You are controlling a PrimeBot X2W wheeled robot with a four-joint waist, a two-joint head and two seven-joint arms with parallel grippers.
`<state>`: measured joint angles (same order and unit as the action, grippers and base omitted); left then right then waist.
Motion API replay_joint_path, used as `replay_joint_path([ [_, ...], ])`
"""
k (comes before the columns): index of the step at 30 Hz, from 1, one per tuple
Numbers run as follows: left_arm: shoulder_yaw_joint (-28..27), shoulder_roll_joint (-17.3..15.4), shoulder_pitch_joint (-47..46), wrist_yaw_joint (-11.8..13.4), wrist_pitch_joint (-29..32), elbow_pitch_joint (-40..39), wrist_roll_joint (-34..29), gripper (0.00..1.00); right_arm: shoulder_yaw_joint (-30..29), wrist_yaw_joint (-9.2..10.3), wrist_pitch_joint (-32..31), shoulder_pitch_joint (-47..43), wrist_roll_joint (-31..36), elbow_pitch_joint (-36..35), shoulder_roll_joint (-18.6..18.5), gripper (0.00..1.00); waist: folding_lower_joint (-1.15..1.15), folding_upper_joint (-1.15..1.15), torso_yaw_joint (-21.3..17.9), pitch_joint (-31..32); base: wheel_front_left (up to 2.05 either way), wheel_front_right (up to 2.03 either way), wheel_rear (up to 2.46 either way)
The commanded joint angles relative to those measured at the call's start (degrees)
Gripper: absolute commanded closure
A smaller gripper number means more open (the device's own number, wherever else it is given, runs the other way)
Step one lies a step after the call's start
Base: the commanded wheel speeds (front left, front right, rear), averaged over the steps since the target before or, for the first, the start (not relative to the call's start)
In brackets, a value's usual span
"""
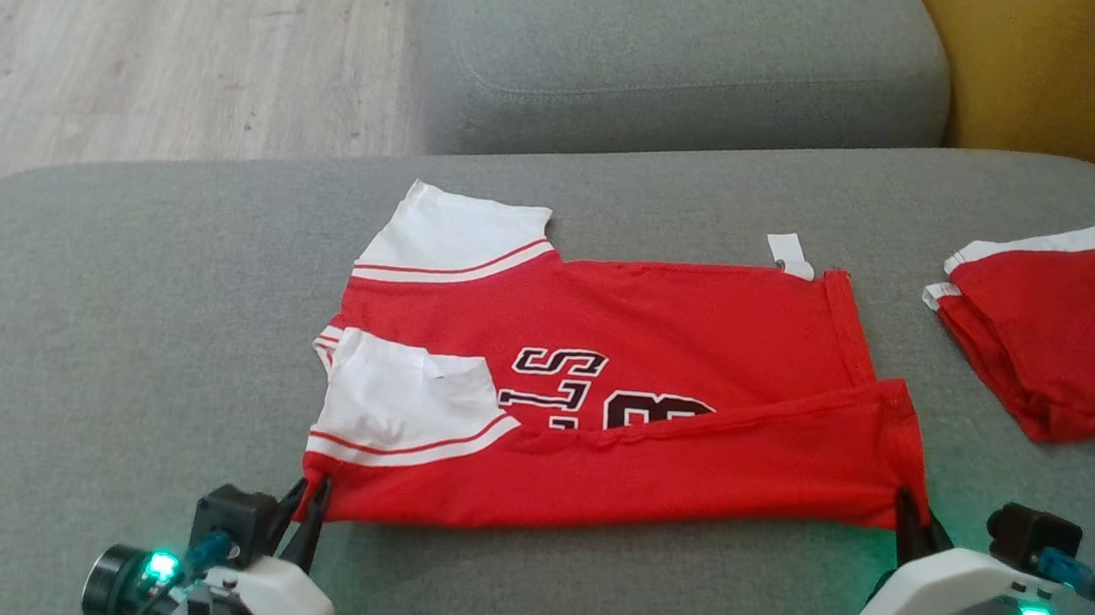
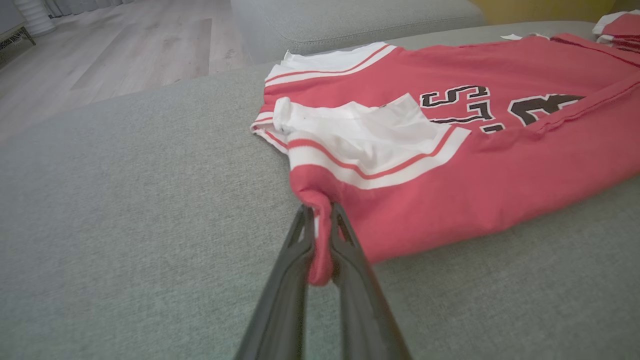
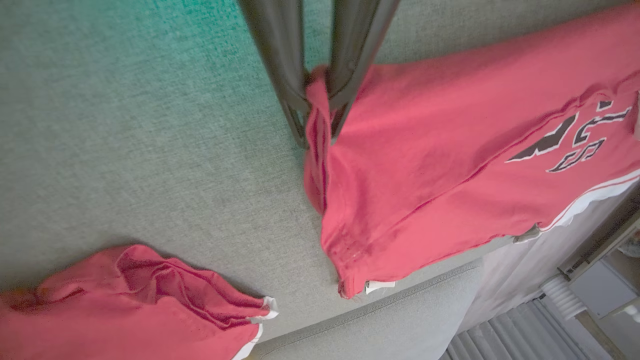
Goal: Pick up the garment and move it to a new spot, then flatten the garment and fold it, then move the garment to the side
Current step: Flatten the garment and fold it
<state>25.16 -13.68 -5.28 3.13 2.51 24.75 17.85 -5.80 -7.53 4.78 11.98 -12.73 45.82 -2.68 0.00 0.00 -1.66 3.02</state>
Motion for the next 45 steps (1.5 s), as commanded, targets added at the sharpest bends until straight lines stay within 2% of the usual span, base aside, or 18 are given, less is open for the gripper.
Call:
replay_joint_path([
  [1, -2.0, -1.2, -1.8, 0.6, -0.1, -2.3, 0.6, 1.0, 1.4, 0.04, 0.5, 1.0, 1.3, -2.9, -0.2, 1.0, 0.0, 0.0, -0.2, -0.2, 0.0, 0.0, 0.0],
  [3, -2.1, -1.2, -1.8, 1.1, 0.2, -2.9, 0.7, 1.0, 1.2, 0.04, 0.2, 0.2, 1.0, -4.9, -0.2, 1.0, 0.0, 0.0, -0.4, -0.6, 0.0, 0.0, 0.0],
  [4, -2.2, -1.2, -1.9, 1.3, 0.2, -3.1, 0.7, 0.81, 1.2, 0.04, 0.2, -0.1, 1.2, -5.8, -0.2, 0.45, 0.0, 0.0, -0.5, -0.7, 0.0, 0.0, 0.0],
  [5, -2.3, -1.1, -2.0, 1.7, 0.0, -3.3, 0.7, 0.42, 1.1, 0.04, 0.3, -0.5, 1.1, -6.7, -0.2, 0.0, 0.0, 0.0, -0.5, -0.9, 0.0, 0.0, 0.0],
  [6, -2.5, -1.0, -2.1, 2.2, -0.3, -3.5, 0.7, 0.0, 1.2, 0.04, 0.5, -0.8, 0.8, -7.7, -0.2, 0.0, 0.0, 0.0, -0.6, -1.0, 0.0, 0.0, 0.0],
  [9, -3.5, -0.6, -2.7, 3.6, -2.3, -4.4, 0.7, 0.0, 1.4, 0.04, 2.7, -1.2, -0.4, -11.4, -0.2, 0.0, 0.0, 0.0, -0.9, -1.6, 0.0, 0.0, 0.0],
  [12, -5.1, -0.2, -3.7, 6.0, -6.9, -5.4, 0.1, 0.0, 3.6, 0.04, 6.1, -1.5, -1.2, -16.1, -0.2, 0.0, 0.0, 0.0, -1.3, -2.4, 0.0, 0.0, 0.0],
  [16, -6.5, 1.1, -5.6, 7.5, -13.1, -6.0, -0.1, 0.0, 5.2, 0.04, 9.3, -2.5, 0.3, -22.8, -0.2, 0.0, 0.0, 0.0, -2.0, -4.0, 0.0, 0.0, 0.0],
  [22, -7.9, 2.4, -10.1, 6.3, -17.0, -7.7, -0.2, 0.0, 6.9, 0.04, 10.1, -2.9, -0.1, -29.4, -0.2, 0.0, 0.0, 0.0, -3.8, -7.9, 0.0, 0.0, 0.0],
  [27, -7.5, 0.9, -17.4, 3.6, -17.2, -6.9, -1.7, 0.0, 8.4, 0.04, 10.2, -1.5, -1.0, -32.8, -0.2, 0.0, 0.0, 0.0, -6.5, -12.0, 0.0, 0.0, 0.0],
  [30, -6.8, -1.4, -24.0, 0.8, -14.5, -4.7, -2.5, 0.0, 9.4, 0.04, 10.2, -0.2, -1.9, -34.3, -0.2, 0.0, 0.0, 0.0, -8.3, -14.6, 0.0, 0.0, 0.0],
  [32, -6.0, -3.4, -28.9, -2.7, -11.1, -2.8, -2.4, 0.0, 10.4, 0.04, 10.2, 0.8, -2.5, -35.3, -0.2, 0.0, 0.0, 0.0, -9.6, -16.5, 0.0, 0.0, 0.0],
  [35, -5.2, -7.1, -36.1, -6.7, -5.6, 1.3, -2.7, 0.0, 11.9, 0.04, 10.2, 2.2, -3.4, -36.8, -0.2, 0.0, 0.0, 0.0, -11.6, -19.2, 0.0, 0.0, 0.0],
  [36, -5.2, -7.1, -36.1, -6.7, -5.6, 1.3, -2.7, 0.0, 11.9, 0.04, 10.2, 2.2, -3.4, -36.8, -0.2, 0.0, 0.0, 0.0, -11.6, -19.2, 0.0, 0.0, 0.0],
  [40, -3.8, -10.4, -43.7, -9.6, 3.6, 7.9, -1.0, 0.0, 13.5, 0.04, 10.2, 3.1, -4.8, -38.2, -0.2, 0.0, 0.0, 0.0, -13.9, -22.2, 0.0, 0.0, 0.0],
  [45, -0.7, -14.6, -50.0, -10.5, 13.5, 14.1, 2.1, 0.0, 16.4, 0.04, 10.2, 4.0, -6.1, -39.7, -0.2, 0.0, 0.0, 0.0, -16.8, -25.1, 0.0, 0.0, 0.0],
])
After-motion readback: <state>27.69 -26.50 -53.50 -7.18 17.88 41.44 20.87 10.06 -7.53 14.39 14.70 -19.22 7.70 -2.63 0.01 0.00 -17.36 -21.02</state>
